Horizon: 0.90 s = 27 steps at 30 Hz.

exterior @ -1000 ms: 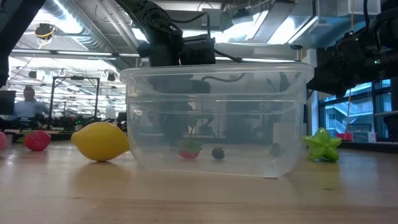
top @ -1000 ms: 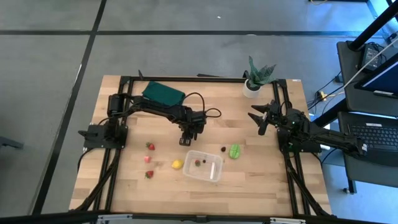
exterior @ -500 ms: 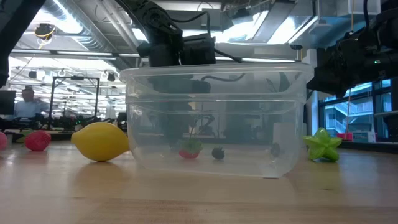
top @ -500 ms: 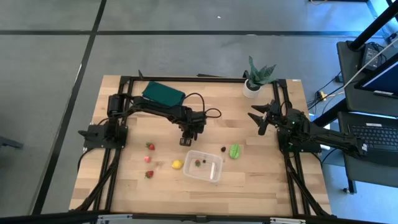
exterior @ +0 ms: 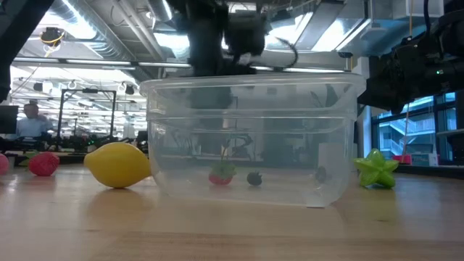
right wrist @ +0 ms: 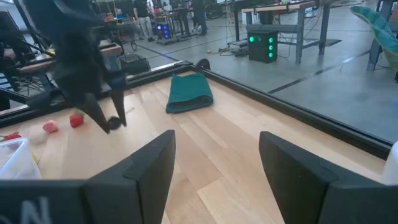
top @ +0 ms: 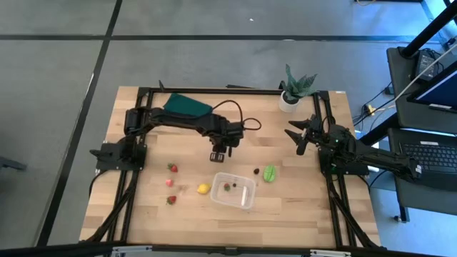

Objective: Pick and placing Produce into tupperware
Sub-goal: Put the cherry into the transparent bin

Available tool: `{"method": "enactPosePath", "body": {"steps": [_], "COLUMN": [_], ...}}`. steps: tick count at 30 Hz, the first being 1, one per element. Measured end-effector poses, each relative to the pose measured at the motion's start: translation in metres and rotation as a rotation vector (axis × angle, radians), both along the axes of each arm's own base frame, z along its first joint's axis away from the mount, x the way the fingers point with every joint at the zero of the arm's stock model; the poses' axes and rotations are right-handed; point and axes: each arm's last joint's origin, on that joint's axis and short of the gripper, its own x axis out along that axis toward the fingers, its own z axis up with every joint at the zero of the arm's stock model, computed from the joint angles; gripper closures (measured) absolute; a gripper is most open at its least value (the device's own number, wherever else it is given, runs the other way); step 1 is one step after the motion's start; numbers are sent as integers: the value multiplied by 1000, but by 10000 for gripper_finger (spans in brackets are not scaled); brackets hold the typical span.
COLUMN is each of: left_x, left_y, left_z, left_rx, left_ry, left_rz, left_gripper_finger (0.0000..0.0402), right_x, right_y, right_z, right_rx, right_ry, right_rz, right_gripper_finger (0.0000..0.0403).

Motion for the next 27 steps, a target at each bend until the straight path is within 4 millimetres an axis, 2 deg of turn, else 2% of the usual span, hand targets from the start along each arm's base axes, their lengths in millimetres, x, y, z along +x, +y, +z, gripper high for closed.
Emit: {"method": "enactPosePath", "body": {"steps": [6,10,13,19,23,27], "left_x": [12,20,21,16,17,20], "left_y": [-25,-51,-75,-112,-132,-149], "left_z": [44,73,86,87,75,59], "left_rx": [3,4,-3,-46,-62,-81], "left_ry": [-66,-156,-203,-198,-164,-121], "left_rz": [-64,-128,-179,-175,-169,-189], "left_gripper_finger": [289,276,285,295,276,279], "right_x": [0,0,0,0,0,0], "right_y": [0,0,0,0,0,0], "right_z": [0,0,0,0,0,0], "right_rx": [0,0,0,0,0,0], "right_ry": [0,0,0,0,0,1], "right_rz": [0,0,0,0,0,0], "right_gripper_finger": [169,168,168,168,168,169]}}
